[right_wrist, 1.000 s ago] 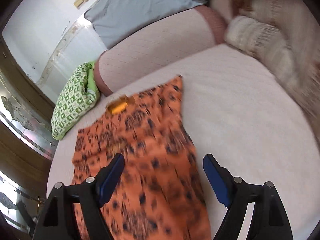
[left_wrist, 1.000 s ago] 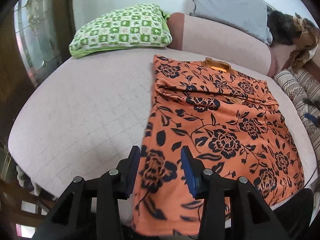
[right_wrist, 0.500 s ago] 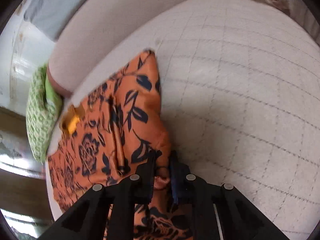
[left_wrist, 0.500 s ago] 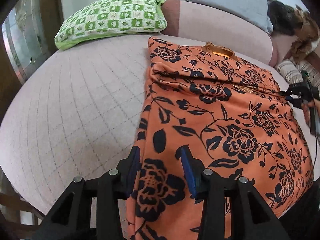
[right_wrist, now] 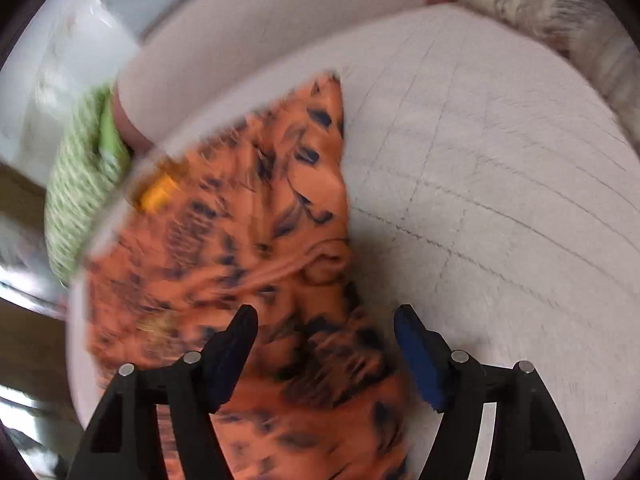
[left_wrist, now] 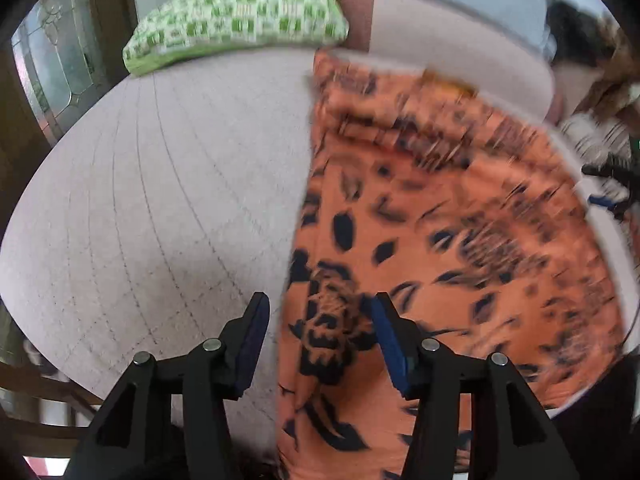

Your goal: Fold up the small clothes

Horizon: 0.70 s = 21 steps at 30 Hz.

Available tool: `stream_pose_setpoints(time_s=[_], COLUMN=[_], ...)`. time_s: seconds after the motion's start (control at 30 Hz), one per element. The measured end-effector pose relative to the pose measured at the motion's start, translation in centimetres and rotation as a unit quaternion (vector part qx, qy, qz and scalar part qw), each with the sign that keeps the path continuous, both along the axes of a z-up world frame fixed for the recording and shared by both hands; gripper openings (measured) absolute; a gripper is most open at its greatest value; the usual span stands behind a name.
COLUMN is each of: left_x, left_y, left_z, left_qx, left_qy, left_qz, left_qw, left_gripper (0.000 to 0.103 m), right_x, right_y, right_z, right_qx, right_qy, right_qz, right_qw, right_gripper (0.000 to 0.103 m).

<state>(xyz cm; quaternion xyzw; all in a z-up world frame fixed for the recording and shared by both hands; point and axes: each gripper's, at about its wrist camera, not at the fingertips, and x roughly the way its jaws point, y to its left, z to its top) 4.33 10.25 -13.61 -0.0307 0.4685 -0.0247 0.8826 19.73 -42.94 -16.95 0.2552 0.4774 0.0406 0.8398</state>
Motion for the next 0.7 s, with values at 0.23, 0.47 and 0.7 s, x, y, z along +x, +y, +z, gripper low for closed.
stream_pose_setpoints(time_s=[0.23,0.47,0.7], left_x=[-2.9,-3.4,-3.7], left_y=[0.9,0.2,-0.4], left_z=[-0.4,-2.9,-2.9], left_qx=[-0.034,-0.021,-0.006], left_qy=[0.023,0.054,0.054], left_qz=[0.005,0.017,0.012], left_qw=[0.9991,0.9982,0.9984], left_gripper=[0.055,0.062,0.063], right_x=[-13.5,-22.7,-23.4], right_y=[-1.5,-2.4,-2.5], right_z=[0.3,-5.7,-6.8], right_qx=[-0.03,0.015,0.077], right_qy=[0.039,0.111,0.086], right_qz=[0.03,0.043,0.01], right_qw=[0.998,0.993,0.993], right_gripper=[0.075,0.067,0.037])
